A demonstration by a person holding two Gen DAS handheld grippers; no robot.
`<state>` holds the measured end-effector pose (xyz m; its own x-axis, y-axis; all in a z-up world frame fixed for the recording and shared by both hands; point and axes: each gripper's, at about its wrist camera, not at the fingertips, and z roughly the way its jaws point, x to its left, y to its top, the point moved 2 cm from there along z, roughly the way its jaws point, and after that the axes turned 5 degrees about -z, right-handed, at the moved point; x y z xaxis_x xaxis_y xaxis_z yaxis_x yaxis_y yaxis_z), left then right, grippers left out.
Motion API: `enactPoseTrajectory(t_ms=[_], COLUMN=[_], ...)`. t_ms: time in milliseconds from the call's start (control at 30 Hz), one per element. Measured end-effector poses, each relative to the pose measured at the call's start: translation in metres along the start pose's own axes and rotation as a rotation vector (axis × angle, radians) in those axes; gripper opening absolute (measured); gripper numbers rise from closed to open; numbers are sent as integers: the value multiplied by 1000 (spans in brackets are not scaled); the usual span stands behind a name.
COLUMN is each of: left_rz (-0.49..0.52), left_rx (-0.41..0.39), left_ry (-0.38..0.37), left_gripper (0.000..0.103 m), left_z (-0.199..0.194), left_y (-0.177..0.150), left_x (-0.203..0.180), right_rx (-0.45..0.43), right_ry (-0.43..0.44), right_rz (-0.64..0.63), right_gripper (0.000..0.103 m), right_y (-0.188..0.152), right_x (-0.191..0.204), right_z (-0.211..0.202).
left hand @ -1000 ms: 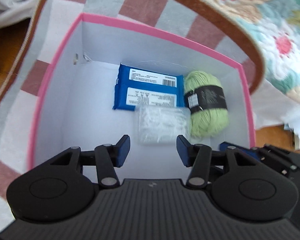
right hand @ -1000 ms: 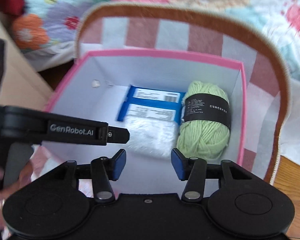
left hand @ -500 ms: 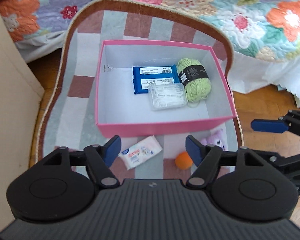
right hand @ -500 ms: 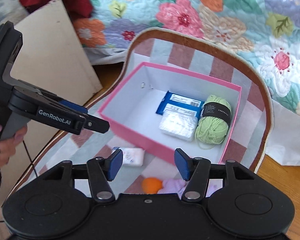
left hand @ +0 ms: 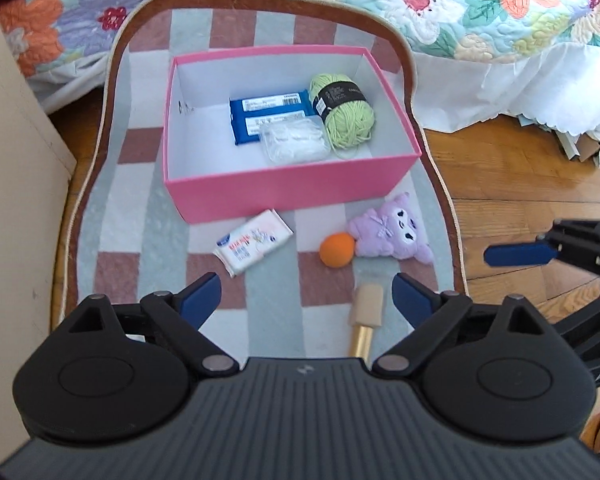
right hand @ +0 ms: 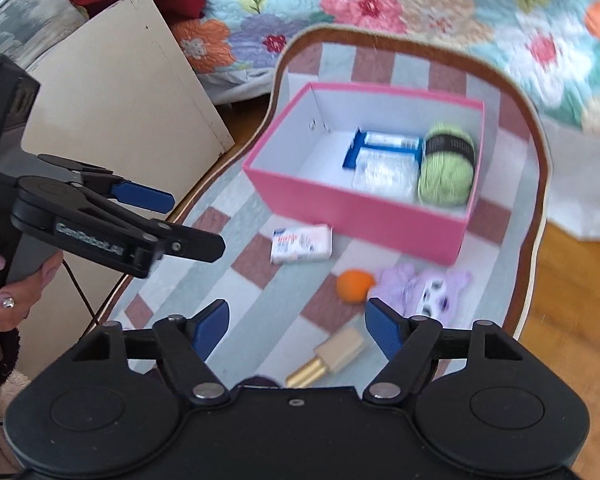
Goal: Organize objects
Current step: 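Open the left gripper and withdraw it from the pink box, then move the left gripper down over the beige foundation bottle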
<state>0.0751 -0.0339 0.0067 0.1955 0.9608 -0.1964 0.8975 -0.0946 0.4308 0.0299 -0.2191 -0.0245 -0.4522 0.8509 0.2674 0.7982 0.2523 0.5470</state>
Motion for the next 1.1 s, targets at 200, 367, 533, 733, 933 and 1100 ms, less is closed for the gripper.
enactPoseTrajectory(t_ms=[200,367,533,733,933,1100], left_rz=[8,18,22,28,-27,-146], left_rx=[27,76,126,149,154,169], left_ry=[-36,-37,-46,-82,-124,-247], left_gripper=[95,96,96,93,88,52], left_z=[21,48,71,95,125,144], left_y=[-25,-42,-50,-56,-60,-60], left_x=[-8,-15,-17,-19,-14,0], right_rx=[0,22,63,80,54,51], right_ry=[4,10,-5,-38,-68,-62], right_rz=[42,41,0,-57,-84,-63], right_gripper=[79,79,79,79,79,79], right_y=[-28,-42,-54,-71,-84,-88], right_x=[-1,3,8,13,10,-1], right_z=[9,23,43,74,106,127])
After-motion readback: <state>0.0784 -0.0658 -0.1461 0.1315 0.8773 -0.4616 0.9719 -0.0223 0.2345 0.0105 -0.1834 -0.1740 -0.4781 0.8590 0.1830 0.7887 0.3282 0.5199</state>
